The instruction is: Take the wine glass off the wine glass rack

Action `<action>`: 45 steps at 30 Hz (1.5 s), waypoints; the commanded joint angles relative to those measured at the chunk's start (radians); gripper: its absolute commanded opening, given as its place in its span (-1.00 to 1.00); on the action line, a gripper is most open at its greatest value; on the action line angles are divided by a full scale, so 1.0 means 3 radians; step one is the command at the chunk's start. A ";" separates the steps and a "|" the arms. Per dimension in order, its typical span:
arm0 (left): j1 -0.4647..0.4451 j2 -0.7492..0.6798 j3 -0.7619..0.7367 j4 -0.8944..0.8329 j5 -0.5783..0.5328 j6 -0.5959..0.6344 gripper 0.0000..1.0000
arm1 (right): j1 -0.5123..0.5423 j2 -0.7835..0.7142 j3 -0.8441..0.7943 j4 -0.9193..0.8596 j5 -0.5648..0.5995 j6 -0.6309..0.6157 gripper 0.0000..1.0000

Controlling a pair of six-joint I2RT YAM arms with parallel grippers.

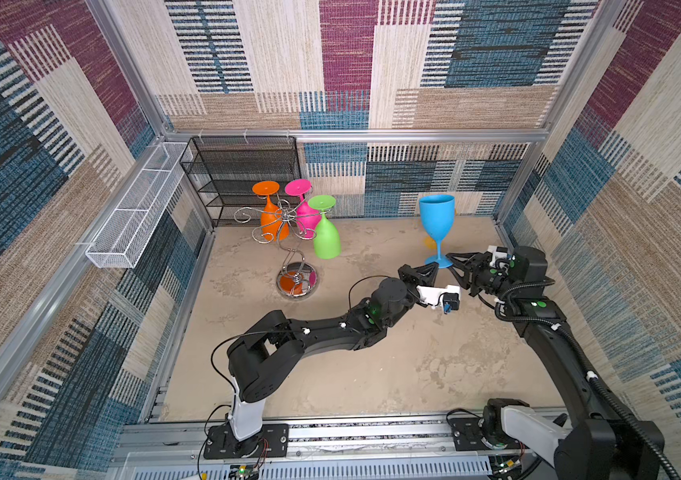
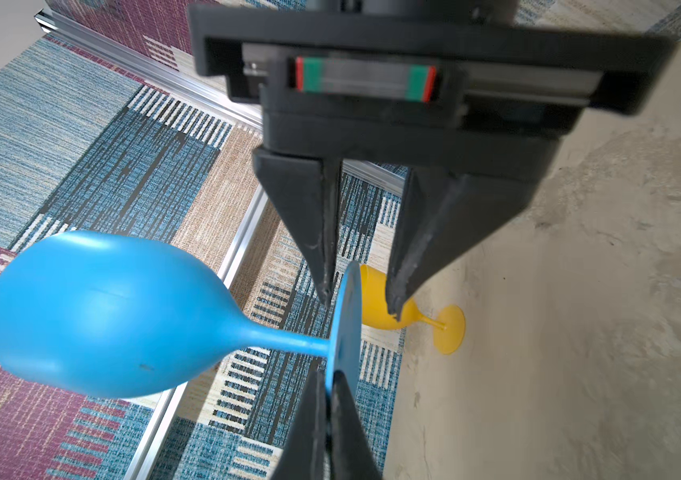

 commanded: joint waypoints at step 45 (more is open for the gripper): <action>0.0020 -0.0949 0.0409 -0.2229 -0.0032 -0.1933 0.57 | -0.0005 -0.0556 -0.0280 0.0808 0.1066 -0.0421 -1.00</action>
